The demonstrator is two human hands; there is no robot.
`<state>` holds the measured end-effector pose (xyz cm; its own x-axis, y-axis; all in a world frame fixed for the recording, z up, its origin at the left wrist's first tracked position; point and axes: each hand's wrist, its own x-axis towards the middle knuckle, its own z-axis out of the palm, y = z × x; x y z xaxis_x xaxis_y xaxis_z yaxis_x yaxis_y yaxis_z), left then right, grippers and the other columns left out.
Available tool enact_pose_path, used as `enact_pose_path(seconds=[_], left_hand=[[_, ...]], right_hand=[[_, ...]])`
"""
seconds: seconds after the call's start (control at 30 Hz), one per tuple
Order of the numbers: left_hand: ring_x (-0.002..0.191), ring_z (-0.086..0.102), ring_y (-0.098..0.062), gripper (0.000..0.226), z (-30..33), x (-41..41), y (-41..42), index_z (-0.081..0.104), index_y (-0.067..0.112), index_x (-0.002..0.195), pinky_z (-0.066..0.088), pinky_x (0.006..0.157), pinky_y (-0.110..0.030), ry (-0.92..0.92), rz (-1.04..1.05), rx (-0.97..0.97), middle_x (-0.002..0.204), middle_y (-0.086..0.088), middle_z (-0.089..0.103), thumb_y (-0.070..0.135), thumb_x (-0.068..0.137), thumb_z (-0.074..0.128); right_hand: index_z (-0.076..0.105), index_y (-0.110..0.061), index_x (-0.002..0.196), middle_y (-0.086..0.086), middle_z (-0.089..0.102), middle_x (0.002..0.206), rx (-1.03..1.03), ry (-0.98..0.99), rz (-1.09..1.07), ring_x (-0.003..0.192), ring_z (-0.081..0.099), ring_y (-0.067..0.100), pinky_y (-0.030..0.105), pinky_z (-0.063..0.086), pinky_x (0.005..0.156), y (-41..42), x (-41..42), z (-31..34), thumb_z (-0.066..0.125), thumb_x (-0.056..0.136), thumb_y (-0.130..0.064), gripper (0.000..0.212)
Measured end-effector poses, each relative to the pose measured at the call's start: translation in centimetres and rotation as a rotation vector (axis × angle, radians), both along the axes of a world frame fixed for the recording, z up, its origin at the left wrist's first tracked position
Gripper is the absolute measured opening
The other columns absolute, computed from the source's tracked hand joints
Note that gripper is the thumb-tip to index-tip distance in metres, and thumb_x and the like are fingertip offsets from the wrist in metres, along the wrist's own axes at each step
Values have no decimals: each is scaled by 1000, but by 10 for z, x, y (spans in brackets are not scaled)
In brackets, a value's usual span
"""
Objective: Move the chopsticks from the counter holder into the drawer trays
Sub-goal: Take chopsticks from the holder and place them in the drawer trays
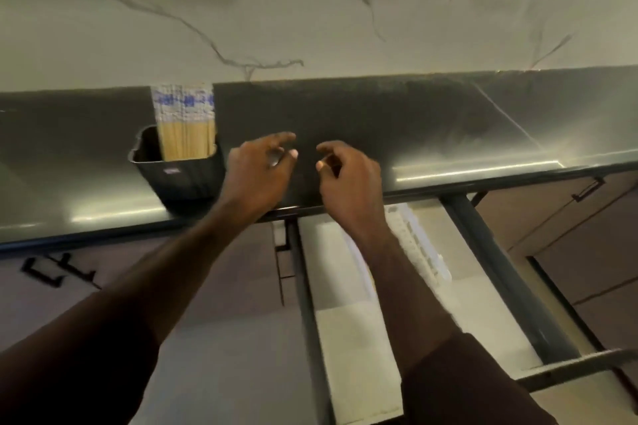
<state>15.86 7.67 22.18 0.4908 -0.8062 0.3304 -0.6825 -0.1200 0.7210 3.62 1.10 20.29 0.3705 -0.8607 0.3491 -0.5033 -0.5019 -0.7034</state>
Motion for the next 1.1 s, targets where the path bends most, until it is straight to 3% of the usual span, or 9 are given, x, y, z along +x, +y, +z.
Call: enact_pose_path(seconds=[0.17, 0.23, 0.3, 0.4, 0.53, 0.67, 0.8, 0.93, 1.1], left_hand=[[105, 65, -18, 31, 46, 78, 89, 68, 23, 117, 50, 95, -33, -46, 130, -97, 117, 0, 70, 27, 86, 65], [105, 65, -17, 34, 54, 109, 117, 67, 23, 118, 51, 95, -35, -48, 140, -90, 118, 0, 69, 28, 85, 65], [102, 66, -12, 36, 61, 134, 135, 66, 20, 120, 51, 93, -24, -72, 144, -86, 119, -1, 69, 26, 85, 65], [97, 63, -7, 37, 66, 160, 147, 63, 15, 125, 38, 76, 3, -79, 156, -78, 122, -2, 67, 21, 88, 65], [109, 63, -15, 38, 56, 190, 143, 60, 13, 127, 38, 75, 0, -69, 144, -81, 126, -4, 64, 20, 90, 64], [111, 62, -17, 40, 39, 221, 122, 58, 14, 129, 41, 78, -7, -27, 154, -55, 129, -4, 62, 22, 90, 63], [113, 57, -8, 42, 19, 261, 78, 56, 14, 131, 37, 67, 7, 35, 134, -40, 131, -4, 61, 19, 90, 64], [121, 55, -13, 44, -3, 294, 33, 55, 16, 132, 44, 92, -17, 110, 140, 27, 133, -3, 59, 17, 89, 65], [121, 56, -18, 52, -25, 322, -13, 50, 15, 136, 48, 97, -31, 225, 157, 98, 135, -6, 57, 16, 86, 67]], right_hand=[[70, -20, 107, -3, 73, 95, -73, -72, 67, 91, 67, 14, 29, 47, 94, 70, 79, 52, 63, 88, -18, 21], [70, -18, 109, -2, 73, 96, -70, -75, 95, 88, 66, 10, 20, 48, 86, 92, 108, 63, 63, 89, -17, 21], [69, -17, 113, -1, 73, 102, -65, -58, 119, 89, 65, 6, 5, 43, 77, 109, 133, 69, 63, 91, -15, 24], [66, -18, 120, 0, 71, 110, -49, -55, 165, 94, 66, 7, 17, 55, 85, 123, 163, 70, 63, 92, -14, 28], [65, -17, 121, 1, 71, 111, -45, -67, 170, 92, 67, 7, 24, 58, 84, 118, 198, 62, 62, 93, -14, 29], [64, -17, 121, 2, 71, 110, -19, -17, 172, 90, 65, 4, 9, 52, 73, 96, 234, 42, 62, 93, -14, 29], [63, -16, 123, 1, 69, 115, 40, 8, 167, 93, 60, 2, 8, 46, 77, 62, 272, 20, 61, 93, -14, 30], [62, -16, 125, 3, 68, 119, 128, 36, 167, 104, 63, 10, 31, 54, 94, 30, 301, -1, 59, 94, -16, 31], [57, -16, 132, 1, 65, 126, 178, 106, 195, 113, 60, 9, 26, 48, 100, -1, 326, -16, 58, 95, -16, 36]])
